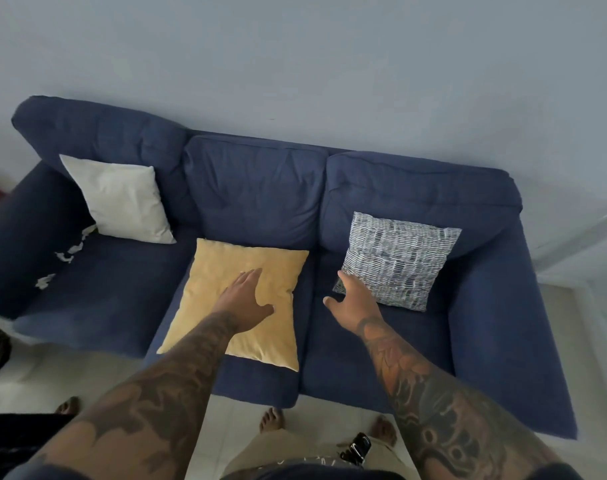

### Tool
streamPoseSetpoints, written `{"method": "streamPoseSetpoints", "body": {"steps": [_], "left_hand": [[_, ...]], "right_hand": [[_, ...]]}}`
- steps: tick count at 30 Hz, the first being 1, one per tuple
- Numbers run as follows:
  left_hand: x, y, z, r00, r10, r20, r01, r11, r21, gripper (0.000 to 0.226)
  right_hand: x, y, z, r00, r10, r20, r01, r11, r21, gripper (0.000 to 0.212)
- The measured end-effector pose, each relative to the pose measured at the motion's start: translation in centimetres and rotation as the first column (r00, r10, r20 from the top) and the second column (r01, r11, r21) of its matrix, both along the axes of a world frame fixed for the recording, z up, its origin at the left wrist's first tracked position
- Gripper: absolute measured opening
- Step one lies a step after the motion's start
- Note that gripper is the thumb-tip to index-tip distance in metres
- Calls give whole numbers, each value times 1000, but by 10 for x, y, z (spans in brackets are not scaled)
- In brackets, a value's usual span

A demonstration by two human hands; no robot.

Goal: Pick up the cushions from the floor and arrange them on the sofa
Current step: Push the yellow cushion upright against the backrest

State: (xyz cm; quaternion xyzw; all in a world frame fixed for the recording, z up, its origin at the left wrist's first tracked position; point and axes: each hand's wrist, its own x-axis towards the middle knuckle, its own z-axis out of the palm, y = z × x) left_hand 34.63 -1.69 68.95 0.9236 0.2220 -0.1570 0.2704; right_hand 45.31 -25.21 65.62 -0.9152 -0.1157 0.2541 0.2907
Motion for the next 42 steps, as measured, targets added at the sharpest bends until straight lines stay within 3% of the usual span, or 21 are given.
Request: {"method": "streamPoseSetpoints", "body": {"steps": [9,42], "left_hand": [[-12,52,-1,999,-46,-21,46,998,34,94],[36,31,6,1000,-28,-2,28,999,17,94]], "right_hand": [[-24,43,-7,998,-58,-14,57,998,-31,84],[17,22,-1,999,-4,40,8,995,-100,81]]}}
